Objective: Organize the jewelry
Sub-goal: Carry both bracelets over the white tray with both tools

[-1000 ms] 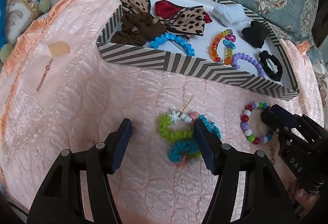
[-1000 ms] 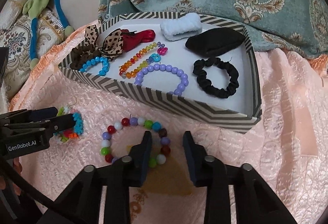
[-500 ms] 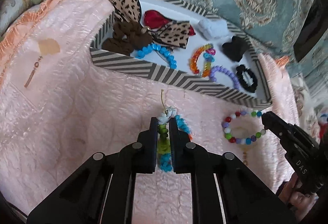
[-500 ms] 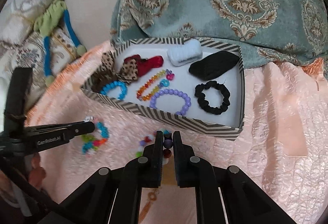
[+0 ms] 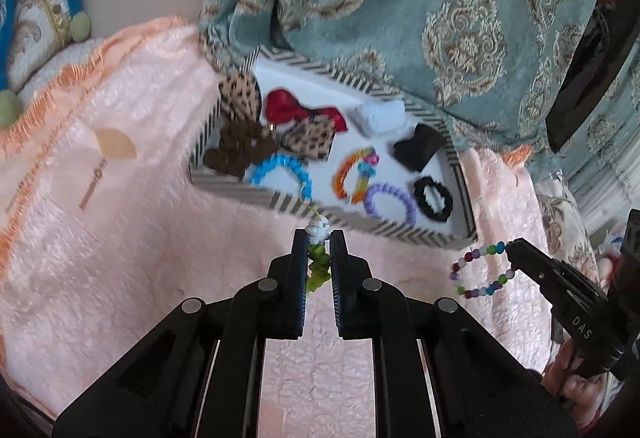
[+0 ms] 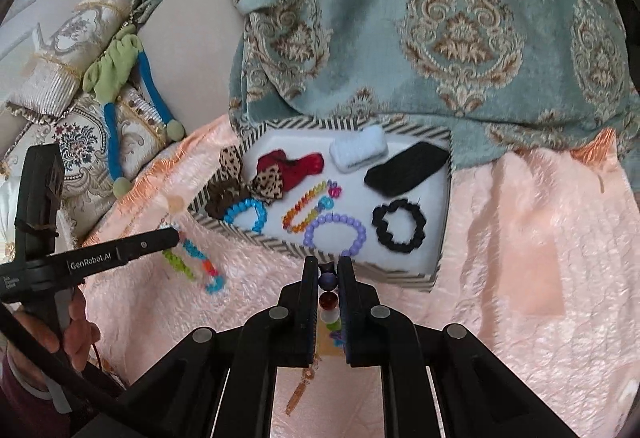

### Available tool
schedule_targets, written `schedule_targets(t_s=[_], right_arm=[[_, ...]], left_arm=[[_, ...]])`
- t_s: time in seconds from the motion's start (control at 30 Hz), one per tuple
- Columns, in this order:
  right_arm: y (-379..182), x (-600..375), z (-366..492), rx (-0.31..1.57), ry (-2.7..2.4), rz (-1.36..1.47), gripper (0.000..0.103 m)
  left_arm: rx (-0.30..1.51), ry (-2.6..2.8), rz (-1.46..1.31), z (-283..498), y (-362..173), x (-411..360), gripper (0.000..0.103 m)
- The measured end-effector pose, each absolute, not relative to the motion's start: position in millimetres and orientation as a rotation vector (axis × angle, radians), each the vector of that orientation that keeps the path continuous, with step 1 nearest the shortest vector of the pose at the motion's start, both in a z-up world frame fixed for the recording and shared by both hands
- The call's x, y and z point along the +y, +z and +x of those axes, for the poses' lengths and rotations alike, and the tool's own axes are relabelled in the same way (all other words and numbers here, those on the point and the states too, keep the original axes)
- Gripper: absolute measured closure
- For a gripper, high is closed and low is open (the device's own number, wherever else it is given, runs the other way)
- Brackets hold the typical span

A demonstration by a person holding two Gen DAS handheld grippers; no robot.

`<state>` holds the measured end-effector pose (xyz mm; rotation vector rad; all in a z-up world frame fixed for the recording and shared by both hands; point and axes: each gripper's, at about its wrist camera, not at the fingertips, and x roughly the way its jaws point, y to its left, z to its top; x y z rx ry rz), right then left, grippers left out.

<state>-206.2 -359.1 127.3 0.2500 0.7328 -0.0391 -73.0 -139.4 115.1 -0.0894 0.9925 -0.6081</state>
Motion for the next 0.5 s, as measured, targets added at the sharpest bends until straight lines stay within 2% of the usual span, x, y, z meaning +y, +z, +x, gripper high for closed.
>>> schedule_targets(t_s=[0.5], right_arm=[[136.5,-378.5,-152.0,0.748,-0.012,0.231,0.094]], left_arm=[[0.933,-0.591,-0.010,-36.7,145.6,-168.6,0.093]])
